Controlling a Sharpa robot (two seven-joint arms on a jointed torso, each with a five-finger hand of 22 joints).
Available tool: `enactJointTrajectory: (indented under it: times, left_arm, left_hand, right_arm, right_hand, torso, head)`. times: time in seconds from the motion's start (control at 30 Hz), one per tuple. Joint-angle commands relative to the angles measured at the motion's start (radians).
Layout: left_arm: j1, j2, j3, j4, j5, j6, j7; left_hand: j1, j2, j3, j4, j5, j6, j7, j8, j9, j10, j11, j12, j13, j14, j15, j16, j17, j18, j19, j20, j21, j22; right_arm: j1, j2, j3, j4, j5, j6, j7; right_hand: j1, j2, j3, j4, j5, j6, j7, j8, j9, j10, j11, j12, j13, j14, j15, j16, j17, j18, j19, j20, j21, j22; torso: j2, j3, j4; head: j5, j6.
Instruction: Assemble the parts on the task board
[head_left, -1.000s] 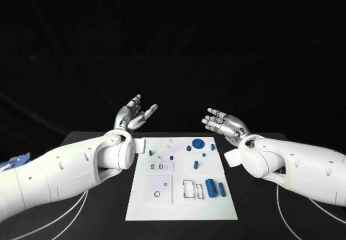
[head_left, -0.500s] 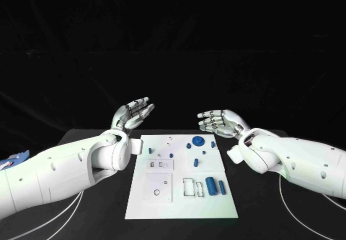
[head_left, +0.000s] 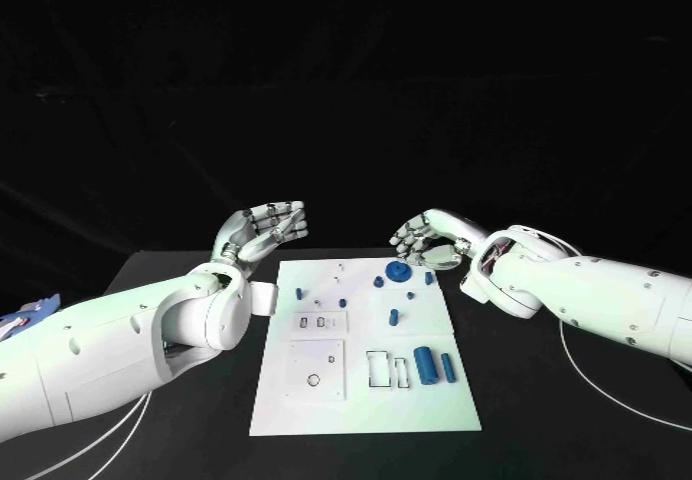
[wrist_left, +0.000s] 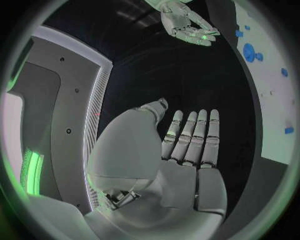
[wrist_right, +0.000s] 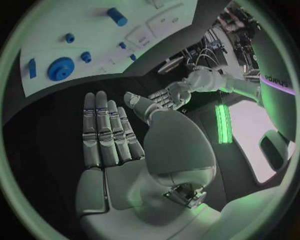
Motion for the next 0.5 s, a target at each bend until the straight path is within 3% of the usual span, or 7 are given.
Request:
enactJointTrajectory:
  times: [0.03, 0.13, 0.23, 0.5]
  left_arm:
    - [0.003, -0.011, 0.005, 0.028, -0.003, 0.066, 0.026]
    - [0.003, -0.022, 0.010, 0.052, -0.004, 0.076, 0.028]
    - [0.003, -0.028, 0.014, 0.068, -0.004, 0.083, 0.028]
    - [0.003, -0.034, 0.022, 0.092, -0.004, 0.097, 0.026]
  left_hand:
    - [0.001, -0.008, -0.001, -0.008, -0.002, 0.009, 0.075, 0.005, 0.002, 0.010, 0.000, 0.002, 0.002, 0.002, -0.002, -0.004, -0.002, 0.005, 0.001, 0.001, -0.001, -0.002]
    - [0.002, -0.010, 0.002, -0.012, -0.002, 0.016, 0.074, 0.006, 0.003, 0.016, -0.001, 0.001, 0.002, 0.005, -0.003, -0.004, -0.001, 0.006, 0.002, 0.001, -0.001, -0.003]
    - [0.002, -0.010, 0.002, -0.012, -0.002, 0.017, 0.074, 0.007, 0.003, 0.017, -0.002, 0.001, 0.002, 0.006, -0.003, -0.004, -0.001, 0.006, 0.003, 0.001, -0.001, -0.003]
    - [0.002, -0.010, 0.004, -0.014, -0.002, 0.018, 0.073, 0.007, 0.003, 0.019, -0.002, 0.000, 0.002, 0.008, -0.004, -0.004, -0.001, 0.007, 0.004, 0.001, -0.001, -0.004]
  right_arm:
    - [0.008, 0.008, 0.001, -0.002, -0.253, 0.036, -0.130]
    - [0.016, 0.017, 0.002, -0.005, -0.331, 0.040, -0.170]
    - [0.022, 0.026, 0.003, -0.009, -0.387, 0.044, -0.200]
    - [0.033, 0.051, 0.003, -0.017, -0.478, 0.061, -0.249]
  right_hand:
    - [-0.003, -0.019, -0.008, 0.008, -0.007, 0.023, -0.009, 0.004, 0.003, 0.036, -0.018, -0.007, 0.001, 0.076, -0.025, 0.040, 0.041, 0.004, 0.047, -0.028, 0.063, 0.035]
    - [0.000, -0.032, -0.015, 0.013, -0.006, 0.044, -0.026, 0.001, 0.007, 0.075, -0.040, -0.010, 0.005, 0.180, -0.057, 0.115, 0.110, 0.003, 0.114, -0.063, 0.158, 0.092]
    - [-0.008, -0.047, -0.009, 0.028, -0.007, 0.057, -0.036, -0.007, 0.009, 0.104, -0.051, -0.012, 0.011, 0.244, -0.076, 0.192, 0.193, 0.003, 0.144, -0.083, 0.234, 0.141]
    - [-0.016, -0.081, 0.027, 0.066, -0.010, 0.062, -0.041, -0.028, 0.021, 0.085, -0.054, -0.013, 0.024, 0.274, -0.081, 0.394, 0.385, 0.003, 0.168, -0.090, 0.357, 0.236]
  torso:
    - [0.023, 0.0102, 0.0079]
    - [0.033, 0.0141, 0.0099]
    - [0.042, 0.0172, 0.0122]
    - [0.063, 0.0218, 0.0214]
  head:
    - [-0.008, 0.004]
    - [-0.013, 0.005]
    - [-0.017, 0.007]
    - [-0.029, 0.010]
